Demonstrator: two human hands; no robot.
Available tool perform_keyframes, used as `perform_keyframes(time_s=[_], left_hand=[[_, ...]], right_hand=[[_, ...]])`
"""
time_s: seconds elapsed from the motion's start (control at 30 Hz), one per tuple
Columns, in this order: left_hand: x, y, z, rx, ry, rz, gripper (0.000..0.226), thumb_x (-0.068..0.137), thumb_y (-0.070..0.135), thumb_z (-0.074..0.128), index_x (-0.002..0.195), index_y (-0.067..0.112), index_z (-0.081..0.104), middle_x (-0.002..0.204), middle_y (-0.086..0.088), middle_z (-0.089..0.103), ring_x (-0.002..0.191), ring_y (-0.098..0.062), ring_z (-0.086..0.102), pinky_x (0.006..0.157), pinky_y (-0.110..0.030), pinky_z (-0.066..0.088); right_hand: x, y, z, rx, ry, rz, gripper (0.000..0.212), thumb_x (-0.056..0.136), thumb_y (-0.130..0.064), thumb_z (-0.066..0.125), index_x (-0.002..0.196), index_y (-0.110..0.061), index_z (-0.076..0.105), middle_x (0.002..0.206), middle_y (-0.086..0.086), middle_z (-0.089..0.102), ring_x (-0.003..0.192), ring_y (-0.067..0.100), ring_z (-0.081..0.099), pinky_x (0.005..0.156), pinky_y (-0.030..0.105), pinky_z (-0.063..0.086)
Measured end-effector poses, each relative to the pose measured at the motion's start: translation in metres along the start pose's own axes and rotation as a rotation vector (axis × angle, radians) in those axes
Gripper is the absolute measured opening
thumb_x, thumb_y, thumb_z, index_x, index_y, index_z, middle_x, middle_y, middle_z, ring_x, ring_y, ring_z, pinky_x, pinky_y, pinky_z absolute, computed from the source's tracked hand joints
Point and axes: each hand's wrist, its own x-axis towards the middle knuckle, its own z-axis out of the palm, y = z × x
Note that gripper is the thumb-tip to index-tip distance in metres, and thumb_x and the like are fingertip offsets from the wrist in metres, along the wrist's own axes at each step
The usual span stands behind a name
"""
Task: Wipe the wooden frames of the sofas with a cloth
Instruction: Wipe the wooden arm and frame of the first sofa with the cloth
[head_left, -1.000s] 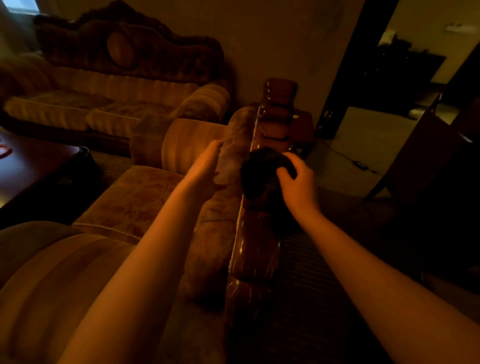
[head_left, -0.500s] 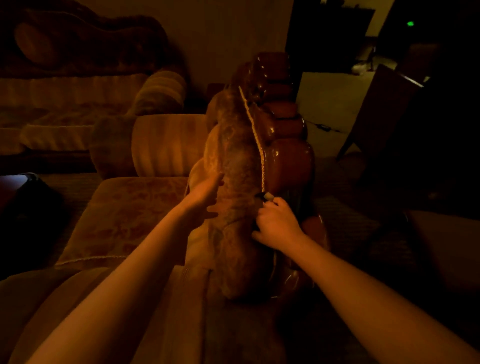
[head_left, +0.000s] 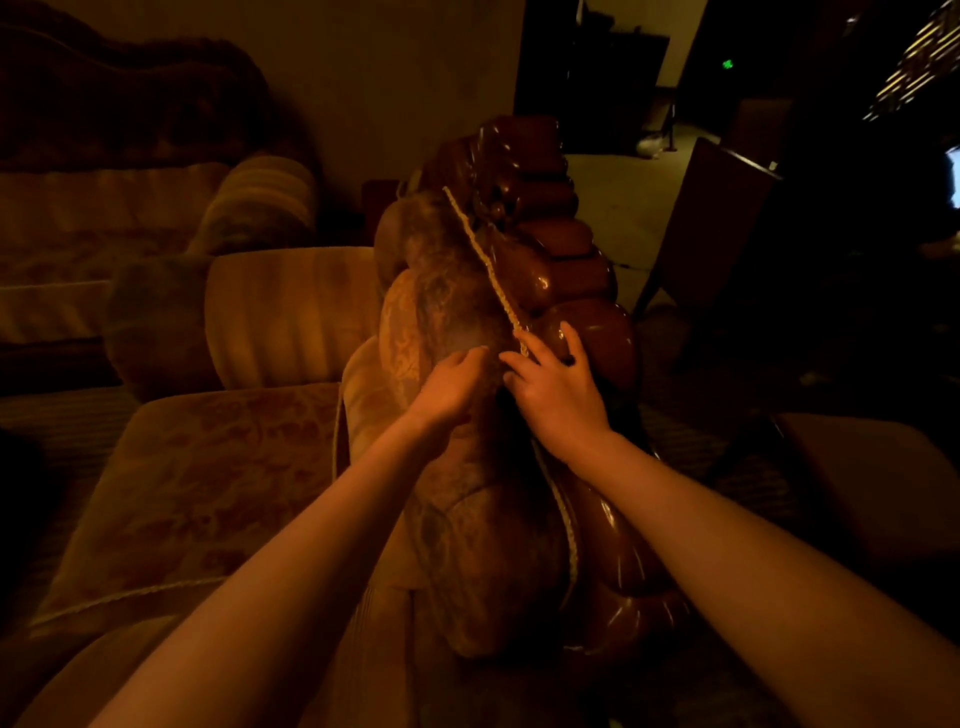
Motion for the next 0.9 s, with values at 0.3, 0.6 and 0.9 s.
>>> perform_keyframes(time_s=[0.3,0.6,0.9], left_hand=[[0.037,-0.003,0.003,-0.069,0.163,0.071,0.018,0.096,0.028,0.041,0.101,0.017,0.053,0.096,-0.005,0.056,0.087,-0.018,0.054,0.080,-0.036,0.045],[0.081,0.021,-0.001,0.029,0.201,0.128,0.025,0.091,0.025,0.040,0.102,0.011,0.058,0.112,-0.019,0.062,0.105,-0.035,0.057,0.096,-0.047,0.046],[0.139,0.058,-0.026,0.447,0.134,0.232,0.039,0.095,0.011,0.041,0.133,0.004,0.048,0.135,-0.017,0.052,0.123,-0.031,0.049,0.099,-0.032,0.038]], right_hand=[[-0.018,-0.006,0.009,0.165,0.360,0.120,0.030,0.072,-0.008,0.066,0.101,-0.018,0.070,0.124,0.011,0.060,0.120,0.028,0.053,0.105,0.056,0.027],[0.009,0.009,-0.007,0.052,0.033,0.053,0.028,0.055,-0.017,0.085,0.079,-0.015,0.070,0.135,0.012,0.053,0.131,0.030,0.042,0.106,0.060,0.017],[0.122,0.026,-0.027,-0.136,-0.135,-0.010,0.032,0.092,-0.023,0.051,0.123,-0.020,0.059,0.152,0.013,0.023,0.143,0.034,0.005,0.110,0.061,-0.003]])
